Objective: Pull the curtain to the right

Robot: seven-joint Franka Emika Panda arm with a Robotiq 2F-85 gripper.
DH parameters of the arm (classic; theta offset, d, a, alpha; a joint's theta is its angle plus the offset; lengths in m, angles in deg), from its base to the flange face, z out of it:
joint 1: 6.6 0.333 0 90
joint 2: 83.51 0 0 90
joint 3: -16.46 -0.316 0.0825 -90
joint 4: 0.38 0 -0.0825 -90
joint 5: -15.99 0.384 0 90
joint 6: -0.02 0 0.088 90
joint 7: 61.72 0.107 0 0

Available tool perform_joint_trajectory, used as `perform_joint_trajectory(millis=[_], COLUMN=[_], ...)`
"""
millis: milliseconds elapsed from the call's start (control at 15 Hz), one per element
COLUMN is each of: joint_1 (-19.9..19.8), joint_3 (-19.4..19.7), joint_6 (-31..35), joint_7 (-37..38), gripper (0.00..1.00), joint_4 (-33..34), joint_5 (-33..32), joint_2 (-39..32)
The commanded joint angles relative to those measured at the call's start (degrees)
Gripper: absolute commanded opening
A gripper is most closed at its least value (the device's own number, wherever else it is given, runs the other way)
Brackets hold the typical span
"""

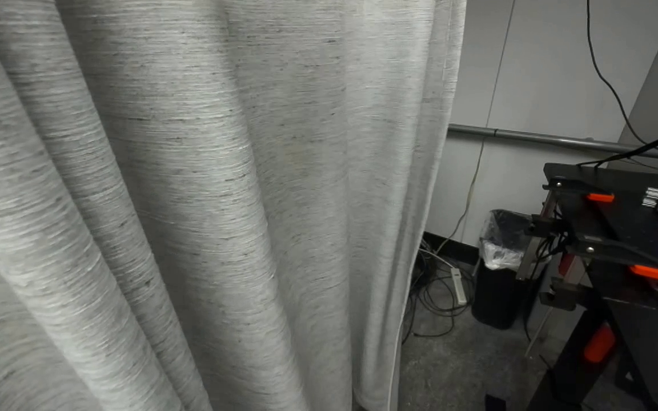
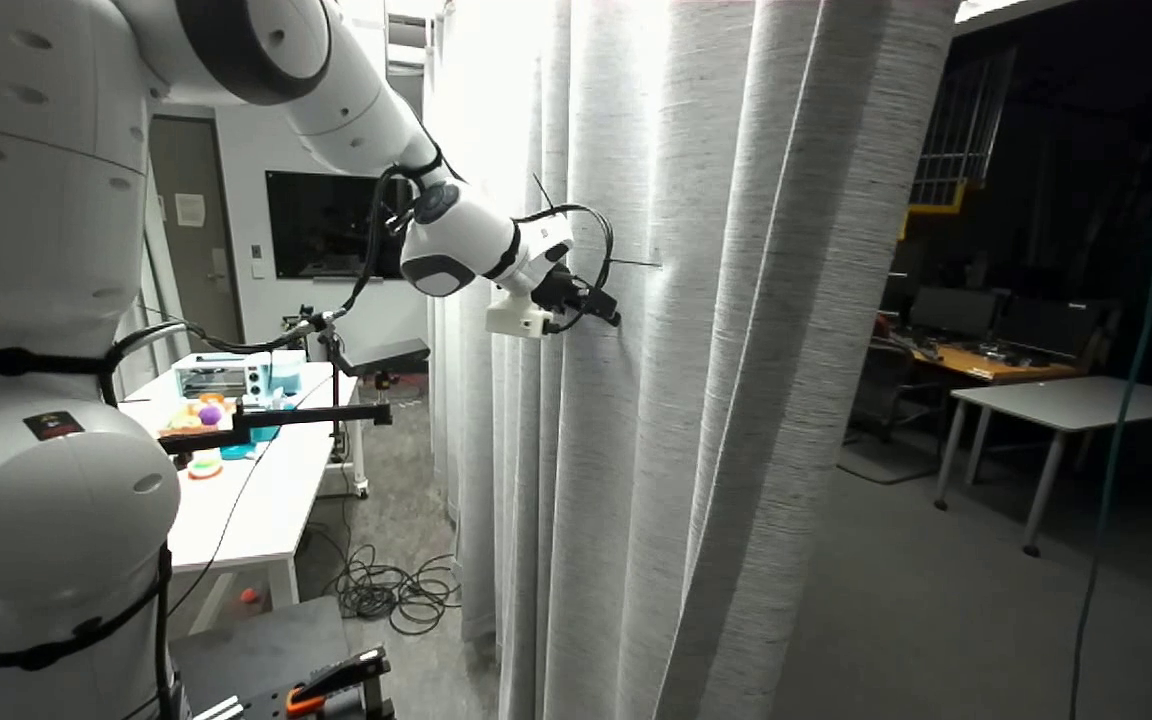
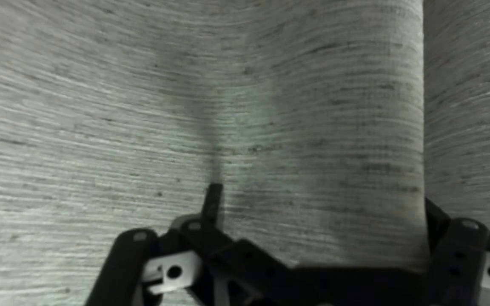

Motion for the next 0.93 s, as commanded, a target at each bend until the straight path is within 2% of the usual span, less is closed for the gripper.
perform_joint_trajectory(millis=[0, 267, 533, 733, 867], joint_1=[-3.0, -3.8, -4.0, -7.4, -10.9], joint_3=[0.0, 2.7, 7.9, 13.9, 17.4], joint_6=[-4.4, -7.6, -9.0, -13.9, -18.8], joint_7=[9.6, 13.5, 12.5, 8.2, 6.8], gripper=[1.00, 1.00, 1.00, 1.00, 1.00], joint_4=[-11.8, -21.4, -29.4, -31.3, -30.3], joint_5=[-1.0, -0.7, 0.9, 4.3, 5.8], joint_2=[13.3, 25.9, 37.8, 42.8, 41.9])
